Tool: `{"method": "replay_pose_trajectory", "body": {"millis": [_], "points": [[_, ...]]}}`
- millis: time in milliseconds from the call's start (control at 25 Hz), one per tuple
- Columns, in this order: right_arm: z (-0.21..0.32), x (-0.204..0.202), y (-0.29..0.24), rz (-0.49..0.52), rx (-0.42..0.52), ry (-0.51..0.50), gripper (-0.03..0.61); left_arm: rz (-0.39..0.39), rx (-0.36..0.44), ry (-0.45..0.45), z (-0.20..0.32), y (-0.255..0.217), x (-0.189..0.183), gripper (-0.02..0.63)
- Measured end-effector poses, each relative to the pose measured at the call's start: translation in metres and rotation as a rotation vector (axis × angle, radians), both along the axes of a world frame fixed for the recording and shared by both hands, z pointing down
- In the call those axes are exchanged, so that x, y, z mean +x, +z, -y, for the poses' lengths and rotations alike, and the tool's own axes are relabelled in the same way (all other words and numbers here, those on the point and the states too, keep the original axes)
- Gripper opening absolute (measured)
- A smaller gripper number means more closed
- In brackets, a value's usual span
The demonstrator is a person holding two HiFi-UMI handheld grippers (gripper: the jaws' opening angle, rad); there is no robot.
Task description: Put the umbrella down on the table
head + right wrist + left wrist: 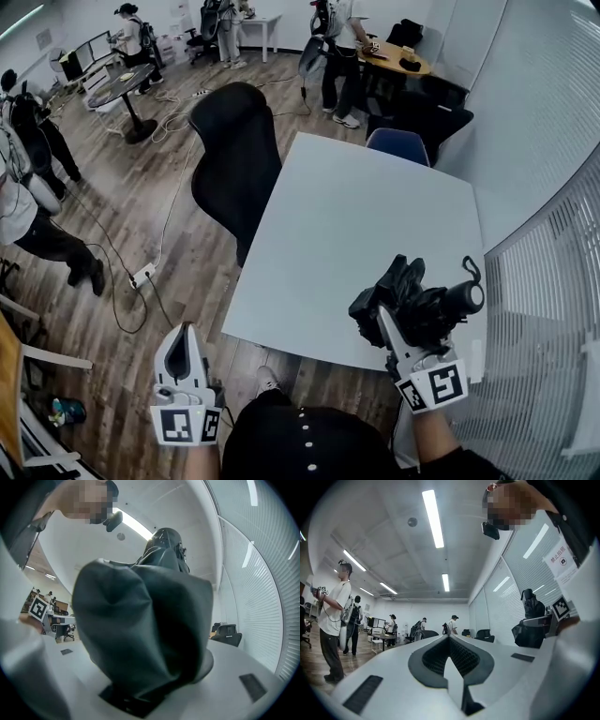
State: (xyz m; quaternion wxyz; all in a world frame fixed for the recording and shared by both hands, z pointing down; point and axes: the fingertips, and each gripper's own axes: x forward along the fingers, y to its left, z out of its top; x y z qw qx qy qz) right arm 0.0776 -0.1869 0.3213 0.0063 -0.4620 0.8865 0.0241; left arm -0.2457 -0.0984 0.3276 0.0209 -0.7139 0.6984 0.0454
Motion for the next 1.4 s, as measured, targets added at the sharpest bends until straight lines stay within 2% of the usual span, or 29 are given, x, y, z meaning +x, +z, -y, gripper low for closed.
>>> {"method": "replay_pose_trajectory", "body": {"millis": [200,520,800,1080,1400], "points": [[0.018,-0.032,-0.008,-0.004,0.016,0.015,0.293,-0.002,0.01,0.015,0.023,-0.005,-0.034,0.011],[0.036,-0.056,-0.015,-0.001,0.049,0.058,0.293,-0.001,0.04,0.062,0.053,-0.01,-0.059,0.011],[0.045,-0.086,-0.005,-0.002,0.033,0.092,0.293,-0.006,0.023,0.114,0.078,0.003,-0.087,0.011],[0.055,-0.091,0.016,-0.046,-0.03,0.105,0.291,-0.032,-0.028,0.152,0.1,0.023,-0.088,0.011],[0.094,-0.091,0.03,-0.05,-0.058,0.08,0.291,-0.03,-0.04,0.145,0.125,0.026,-0.078,0.011]]}}
